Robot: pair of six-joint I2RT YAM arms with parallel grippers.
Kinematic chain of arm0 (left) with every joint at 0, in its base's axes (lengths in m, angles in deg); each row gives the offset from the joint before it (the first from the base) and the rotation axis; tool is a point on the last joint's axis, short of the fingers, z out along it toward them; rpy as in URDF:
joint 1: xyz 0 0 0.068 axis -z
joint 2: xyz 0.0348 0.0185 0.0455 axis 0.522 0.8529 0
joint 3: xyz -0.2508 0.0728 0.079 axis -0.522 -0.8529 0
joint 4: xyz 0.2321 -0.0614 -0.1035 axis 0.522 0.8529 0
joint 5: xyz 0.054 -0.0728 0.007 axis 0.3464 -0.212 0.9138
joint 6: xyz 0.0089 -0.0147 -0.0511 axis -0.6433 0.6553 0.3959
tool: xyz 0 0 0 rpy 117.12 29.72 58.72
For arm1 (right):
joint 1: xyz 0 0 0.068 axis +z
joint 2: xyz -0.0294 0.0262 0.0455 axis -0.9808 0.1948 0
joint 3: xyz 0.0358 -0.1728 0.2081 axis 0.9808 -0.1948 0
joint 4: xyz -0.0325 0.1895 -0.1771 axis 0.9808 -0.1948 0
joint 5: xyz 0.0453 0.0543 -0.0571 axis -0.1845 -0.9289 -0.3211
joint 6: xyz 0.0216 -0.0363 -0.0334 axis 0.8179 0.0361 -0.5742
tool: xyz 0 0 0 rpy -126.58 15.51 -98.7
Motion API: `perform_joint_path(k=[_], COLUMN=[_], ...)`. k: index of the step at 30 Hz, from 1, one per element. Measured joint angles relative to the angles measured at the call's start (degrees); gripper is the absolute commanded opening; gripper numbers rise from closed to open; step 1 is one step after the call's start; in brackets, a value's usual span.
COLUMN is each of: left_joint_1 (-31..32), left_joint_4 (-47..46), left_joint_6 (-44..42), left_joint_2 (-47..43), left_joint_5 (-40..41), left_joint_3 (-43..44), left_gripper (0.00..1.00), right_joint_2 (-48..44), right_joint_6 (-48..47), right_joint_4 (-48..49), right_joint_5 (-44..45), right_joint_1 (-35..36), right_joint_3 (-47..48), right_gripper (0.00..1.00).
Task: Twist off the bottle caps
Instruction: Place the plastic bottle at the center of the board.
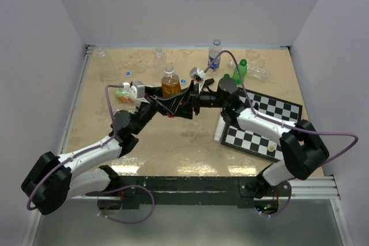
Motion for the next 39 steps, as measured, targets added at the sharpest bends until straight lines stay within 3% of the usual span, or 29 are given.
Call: perform_joint_path(k=[2,5,7,13,18,21,31,39], left_joint_1=[0.1,0.2,0.1,-4.2,-10.8,-11.3,-11.5,-11.5], left_joint_4=[0.9,5.2,9.1,29.2,41.5,49.7,62.6,65.2], left_joint_6=[-0.2,-0.7,-1.8,-4.7,-5.6,-7.2,-11.3,-12.9], left_joint_2=[-1.1,-4.2,-6.6,-14.2,-14.6,-10.9,-5.0,-4.3], left_joint_5=[0.0,0.5,0.7,1.0,-5.4,-10.8,-17.4,-19.3], left_joint_3=[-0.2,-0.3,0.0,9.3,18.7,25.9,34.0,35.4], left_gripper=[0.65,0.91,1.00,1.00,1.00,0.91,0.51,0.48], right_joint_2=[0.0,0.0,0.0,0.0,0.0,0.0,0.0,0.0], right_joint_6=[0.0,-0.4,-1.3,-6.2,-9.9,-11.7,-14.2,-15.1], right_joint_4=[0.1,0.2,-0.2,-3.0,-4.9,-6.2,-7.7,-8.6], right_joint_5=[-0.1,-0.4,-0.7,-0.6,-0.6,-0.6,-0.9,-1.7], right_joint_1=[0.0,0.4,0.7,0.0,0.0,0.0,0.1,0.3], right_joint_3=[0.0,0.0,0.0,0.0,0.0,0.0,0.0,0.0], right_gripper=[0.27,0.26,0.26,0.25,0.24,0.24,0.22,0.21])
